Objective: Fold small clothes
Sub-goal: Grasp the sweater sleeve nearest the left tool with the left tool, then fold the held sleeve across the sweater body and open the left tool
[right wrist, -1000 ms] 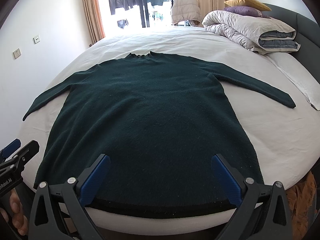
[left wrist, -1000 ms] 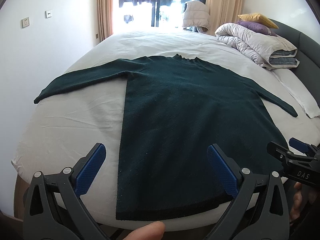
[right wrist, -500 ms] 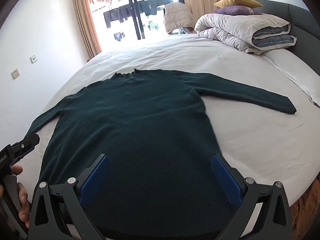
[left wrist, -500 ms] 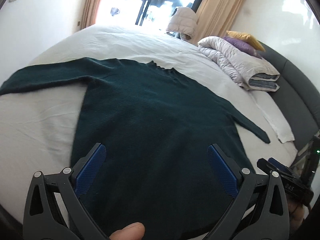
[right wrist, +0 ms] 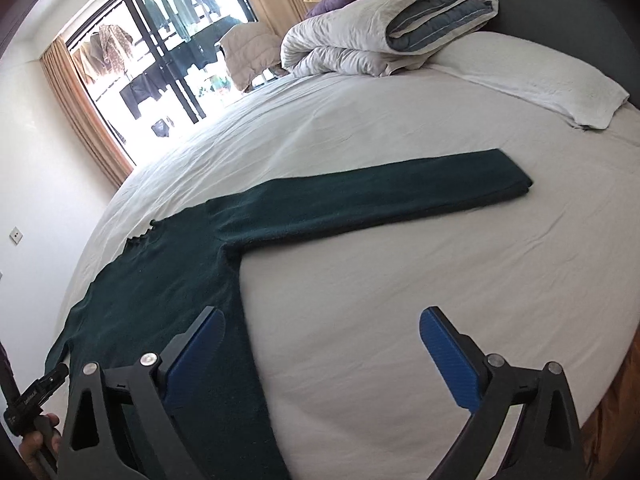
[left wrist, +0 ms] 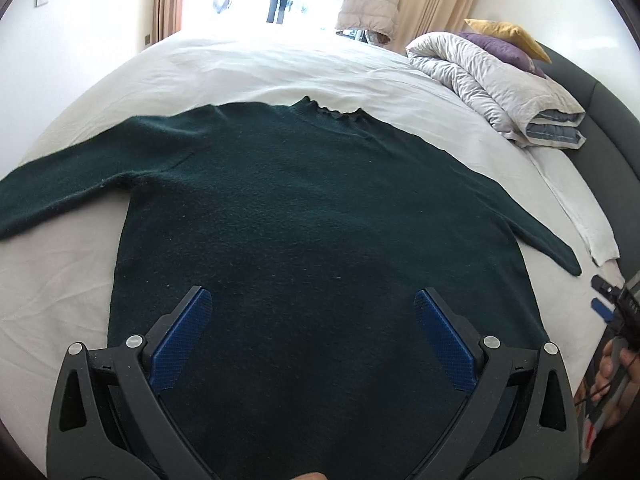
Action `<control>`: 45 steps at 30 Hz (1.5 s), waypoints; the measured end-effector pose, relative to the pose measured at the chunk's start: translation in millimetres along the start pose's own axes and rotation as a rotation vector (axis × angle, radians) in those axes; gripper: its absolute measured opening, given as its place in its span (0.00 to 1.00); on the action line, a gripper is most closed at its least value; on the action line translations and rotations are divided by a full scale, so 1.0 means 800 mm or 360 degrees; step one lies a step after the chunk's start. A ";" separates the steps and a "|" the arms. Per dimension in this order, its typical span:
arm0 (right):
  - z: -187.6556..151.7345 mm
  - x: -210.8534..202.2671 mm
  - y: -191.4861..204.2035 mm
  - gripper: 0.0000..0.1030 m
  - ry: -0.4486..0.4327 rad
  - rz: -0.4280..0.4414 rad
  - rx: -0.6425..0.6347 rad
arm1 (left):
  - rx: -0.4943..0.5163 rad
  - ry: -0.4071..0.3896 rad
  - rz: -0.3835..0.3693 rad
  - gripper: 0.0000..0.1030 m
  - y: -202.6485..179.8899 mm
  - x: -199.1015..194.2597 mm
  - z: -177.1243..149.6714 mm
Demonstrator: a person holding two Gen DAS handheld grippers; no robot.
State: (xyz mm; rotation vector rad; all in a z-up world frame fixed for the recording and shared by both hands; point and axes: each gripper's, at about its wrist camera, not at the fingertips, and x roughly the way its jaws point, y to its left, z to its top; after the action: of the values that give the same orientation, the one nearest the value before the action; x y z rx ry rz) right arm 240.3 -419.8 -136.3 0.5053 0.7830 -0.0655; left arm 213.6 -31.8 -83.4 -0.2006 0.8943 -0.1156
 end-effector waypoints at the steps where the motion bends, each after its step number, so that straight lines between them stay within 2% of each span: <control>1: -0.002 0.005 0.010 0.98 0.0009 0.0017 0.0002 | -0.0012 0.0003 0.0000 1.00 0.009 0.002 0.002; 4: -0.006 0.017 0.050 0.98 0.0024 0.0120 -0.0060 | -0.0062 -0.0047 0.0033 1.00 0.046 -0.002 0.008; 7: -0.014 0.025 0.110 0.98 0.0041 0.0234 -0.0208 | -0.0237 -0.0146 0.0062 1.00 0.114 -0.015 0.017; 11: -0.029 0.045 0.188 0.98 0.0096 0.0365 -0.0369 | -0.0661 -0.0239 0.0094 1.00 0.251 -0.032 0.020; 15: -0.047 0.066 0.252 0.98 0.0154 0.0434 -0.0477 | -0.1095 -0.0409 0.0103 1.00 0.383 -0.050 0.008; 18: -0.062 0.076 0.287 0.98 0.0203 0.0481 -0.0521 | -0.1404 -0.0516 -0.0043 0.96 0.463 -0.049 -0.007; 21: -0.079 0.079 0.317 0.98 0.0249 0.0514 -0.0560 | -0.1570 -0.0547 -0.0167 0.87 0.509 -0.042 -0.007; 24: -0.093 0.079 0.335 0.98 0.0282 0.0533 -0.0569 | -0.1714 -0.0580 -0.0307 0.87 0.537 -0.031 -0.006; 26: -0.100 0.081 0.342 0.98 0.0305 0.0539 -0.0576 | -0.1759 -0.0564 -0.0372 0.86 0.551 -0.016 0.000; 29: -0.106 0.081 0.349 0.98 0.0321 0.0545 -0.0586 | -0.1797 -0.0566 -0.0403 0.85 0.567 0.002 0.013; 31: -0.110 0.077 0.353 0.98 0.0321 0.0550 -0.0587 | -0.1823 -0.0574 -0.0414 0.74 0.586 0.011 0.024; 32: -0.110 0.076 0.353 0.98 0.0321 0.0551 -0.0586 | -0.1843 -0.0573 -0.0417 0.58 0.594 0.015 0.027; 33: -0.110 0.074 0.352 0.98 0.0318 0.0552 -0.0585 | -0.1867 -0.0561 -0.0419 0.38 0.604 0.020 0.028; 34: -0.110 0.073 0.352 0.98 0.0316 0.0549 -0.0583 | -0.1889 -0.0546 -0.0421 0.28 0.609 0.029 0.025; 36: -0.110 0.072 0.348 0.98 0.0310 0.0543 -0.0572 | -0.1925 -0.0543 -0.0413 0.15 0.621 0.039 0.024; 38: -0.108 0.072 0.341 0.98 0.0302 0.0535 -0.0549 | -0.1901 -0.0562 -0.0372 0.14 0.625 0.042 0.029; 41: -0.106 0.072 0.325 0.98 0.0304 0.0520 -0.0498 | -0.1780 -0.0615 -0.0228 0.13 0.601 0.031 0.049; 43: -0.104 0.072 0.314 0.98 0.0302 0.0517 -0.0466 | -0.1636 -0.0655 -0.0133 0.12 0.575 0.022 0.080; 45: -0.102 0.071 0.301 0.98 0.0294 0.0516 -0.0436 | -0.1458 -0.0677 -0.0083 0.12 0.523 0.012 0.121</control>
State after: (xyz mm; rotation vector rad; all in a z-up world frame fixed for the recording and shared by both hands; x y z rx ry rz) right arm 284.9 -163.2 -124.9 0.3750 0.8654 0.3893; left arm 302.3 386.6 -124.4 -1.0609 0.4609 0.2924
